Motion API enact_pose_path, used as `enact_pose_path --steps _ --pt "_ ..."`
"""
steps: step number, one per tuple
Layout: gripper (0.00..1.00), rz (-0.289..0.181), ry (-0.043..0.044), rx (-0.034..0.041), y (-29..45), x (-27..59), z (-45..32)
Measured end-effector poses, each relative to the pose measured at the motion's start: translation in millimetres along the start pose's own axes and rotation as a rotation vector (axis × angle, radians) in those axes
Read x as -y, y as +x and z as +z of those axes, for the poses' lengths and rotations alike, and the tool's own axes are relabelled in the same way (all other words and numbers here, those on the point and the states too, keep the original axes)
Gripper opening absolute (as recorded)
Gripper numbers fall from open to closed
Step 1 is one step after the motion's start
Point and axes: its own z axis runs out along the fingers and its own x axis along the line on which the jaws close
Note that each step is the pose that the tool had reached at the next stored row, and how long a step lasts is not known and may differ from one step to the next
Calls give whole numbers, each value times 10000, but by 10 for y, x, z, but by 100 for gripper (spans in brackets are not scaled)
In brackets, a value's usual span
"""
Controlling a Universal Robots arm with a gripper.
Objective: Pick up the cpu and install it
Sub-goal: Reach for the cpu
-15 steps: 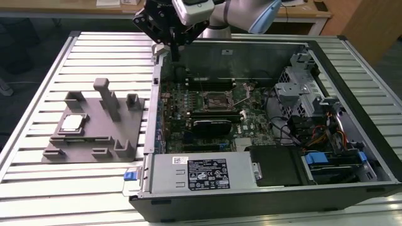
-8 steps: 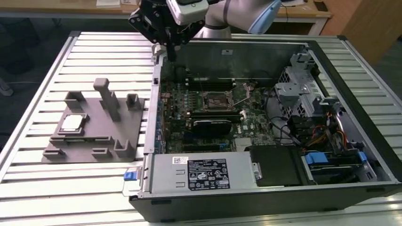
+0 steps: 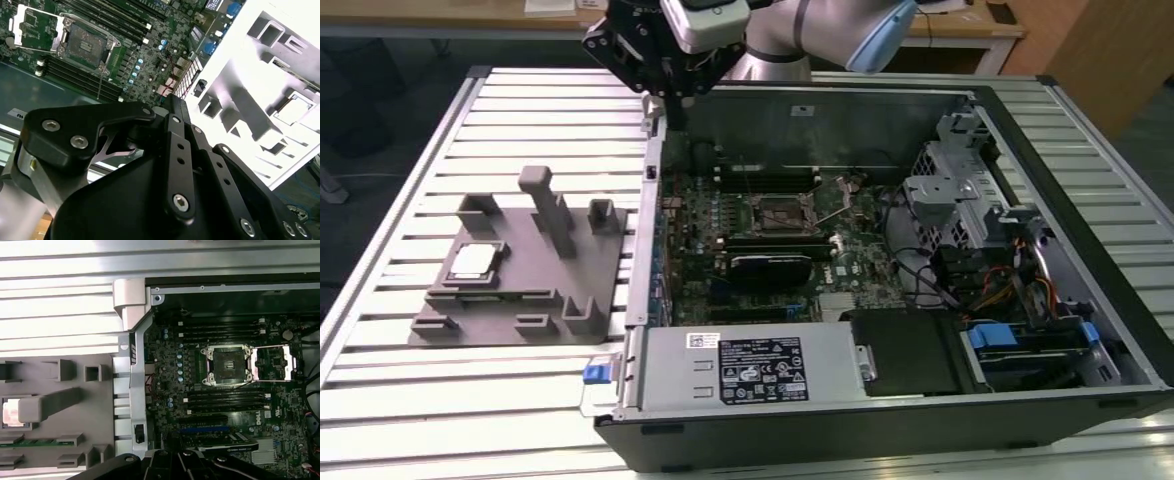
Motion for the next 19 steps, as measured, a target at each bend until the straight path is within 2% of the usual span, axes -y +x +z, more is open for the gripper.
enact_pose_path --steps 19 --pt "11 6 1 0 123 10 -4"
